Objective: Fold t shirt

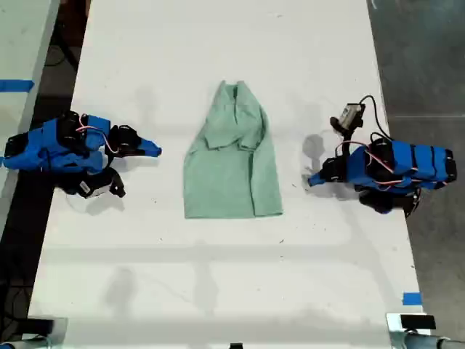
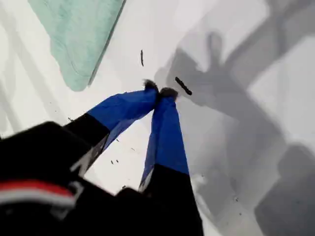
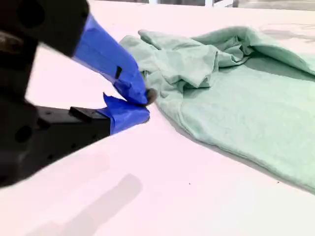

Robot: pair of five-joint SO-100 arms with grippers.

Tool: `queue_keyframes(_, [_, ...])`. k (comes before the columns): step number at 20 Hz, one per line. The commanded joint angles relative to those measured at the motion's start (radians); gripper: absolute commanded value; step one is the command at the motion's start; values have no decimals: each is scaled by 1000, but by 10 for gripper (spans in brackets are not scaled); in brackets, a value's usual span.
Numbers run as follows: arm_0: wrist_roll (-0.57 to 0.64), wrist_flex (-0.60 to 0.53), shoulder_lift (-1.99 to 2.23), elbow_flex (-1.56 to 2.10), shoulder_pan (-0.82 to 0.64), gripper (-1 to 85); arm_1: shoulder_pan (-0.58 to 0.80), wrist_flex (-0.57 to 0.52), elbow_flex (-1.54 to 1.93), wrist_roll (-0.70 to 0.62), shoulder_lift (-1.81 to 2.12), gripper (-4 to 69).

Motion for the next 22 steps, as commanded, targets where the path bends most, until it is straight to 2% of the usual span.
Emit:
queue_keyframes(1, [-18, -15, 3, 5, 57, 0, -9, 5, 31, 2, 12, 22])
queue_keyframes(6, [-78, 81, -44, -156, 60, 0, 5, 3, 32, -5, 12, 22])
queue_keyframes(10, [-167, 155, -657, -652, 176, 0, 3, 2, 34, 3, 12, 19])
queue_keyframes(13, [-179, 344, -1187, -1127, 229, 1, 5, 2, 34, 3, 12, 17])
queue_keyframes(14, [-186, 411, -1394, -1299, 249, 68, 5, 2, 34, 0, 12, 17])
queue_keyframes(15, [-152, 426, -1572, -1436, 267, 181, 5, 2, 34, -2, 12, 17])
queue_keyframes(16, [-147, 426, -1701, -1525, 272, 239, 3, 2, 34, -2, 12, 16])
queue_keyframes(18, [-121, 385, -1885, -1591, 256, 265, -2, 2, 34, 0, 12, 15])
queue_keyframes(20, [-110, 276, -1974, -1562, 249, 254, -2, 2, 34, -3, 12, 15])
queue_keyframes(22, [-129, 213, -2025, -1525, 242, 230, -2, 2, 34, -3, 12, 15])
